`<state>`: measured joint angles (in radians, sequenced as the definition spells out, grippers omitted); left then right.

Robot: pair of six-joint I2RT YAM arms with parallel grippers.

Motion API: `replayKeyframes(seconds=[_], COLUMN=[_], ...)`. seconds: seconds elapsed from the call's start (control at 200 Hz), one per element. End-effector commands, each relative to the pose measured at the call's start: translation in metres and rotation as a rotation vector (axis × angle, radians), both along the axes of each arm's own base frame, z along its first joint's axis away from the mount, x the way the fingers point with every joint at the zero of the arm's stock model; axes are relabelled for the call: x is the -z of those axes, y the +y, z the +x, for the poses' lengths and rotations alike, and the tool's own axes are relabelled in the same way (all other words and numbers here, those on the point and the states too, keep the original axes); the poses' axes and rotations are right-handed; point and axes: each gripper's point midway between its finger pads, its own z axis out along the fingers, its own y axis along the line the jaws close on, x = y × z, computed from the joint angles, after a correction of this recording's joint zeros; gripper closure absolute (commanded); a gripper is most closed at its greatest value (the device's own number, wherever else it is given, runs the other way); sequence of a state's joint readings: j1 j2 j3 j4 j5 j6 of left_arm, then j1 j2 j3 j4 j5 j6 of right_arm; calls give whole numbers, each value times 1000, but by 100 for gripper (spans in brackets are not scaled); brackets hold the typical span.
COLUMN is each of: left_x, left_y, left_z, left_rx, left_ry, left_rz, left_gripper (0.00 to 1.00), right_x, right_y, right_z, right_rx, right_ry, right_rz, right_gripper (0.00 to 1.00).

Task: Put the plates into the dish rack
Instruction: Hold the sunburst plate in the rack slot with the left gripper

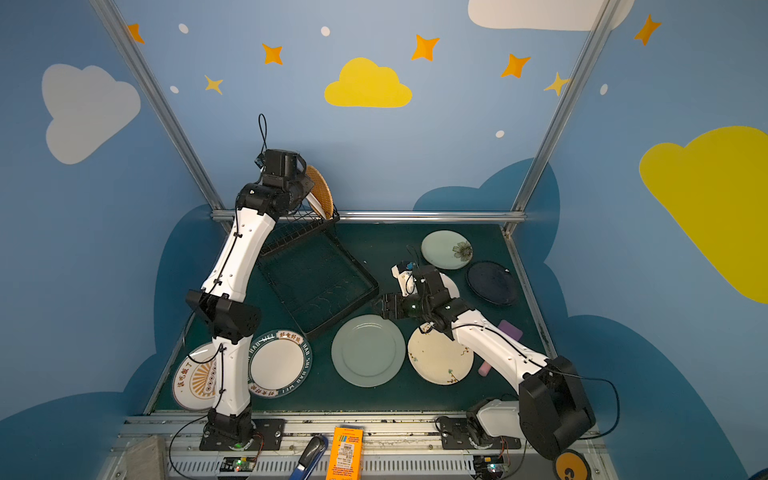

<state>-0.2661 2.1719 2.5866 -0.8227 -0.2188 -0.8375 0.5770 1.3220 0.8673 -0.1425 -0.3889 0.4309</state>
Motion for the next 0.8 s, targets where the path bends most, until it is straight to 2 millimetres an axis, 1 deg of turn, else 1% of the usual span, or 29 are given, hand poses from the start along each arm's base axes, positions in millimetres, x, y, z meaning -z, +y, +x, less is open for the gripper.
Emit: replayKeyframes(seconds=[0.0, 0.285, 0.471, 0.521, 0.601, 0.706, 0.796], left_x=[-23, -18, -6, -2, -1, 1, 3], left_y=[5, 8, 11, 11, 10, 13, 15], left_z=[0, 1, 4, 4, 4, 3, 2], left_rx=[-5, -9, -3, -3, 7, 2, -7], left_ry=[-66, -49, -15, -4, -3, 8, 21], left_rz=[12, 22, 2, 0, 5, 2, 1], left_gripper=[96, 96, 96, 96, 96, 96, 96], right_x=[-7, -1, 2, 3, 2, -1, 0], right_y=[2, 0, -1, 0, 0, 1, 0], right_z=[2, 4, 4, 5, 5, 5, 5], right_rx=[-3, 8, 8, 8, 9, 6, 8], right_ry=[17, 74, 132, 137, 133, 127, 130], right_rz=[13, -10, -30, -30, -24, -16, -18], right_gripper=[11, 11, 11, 11, 11, 11, 11])
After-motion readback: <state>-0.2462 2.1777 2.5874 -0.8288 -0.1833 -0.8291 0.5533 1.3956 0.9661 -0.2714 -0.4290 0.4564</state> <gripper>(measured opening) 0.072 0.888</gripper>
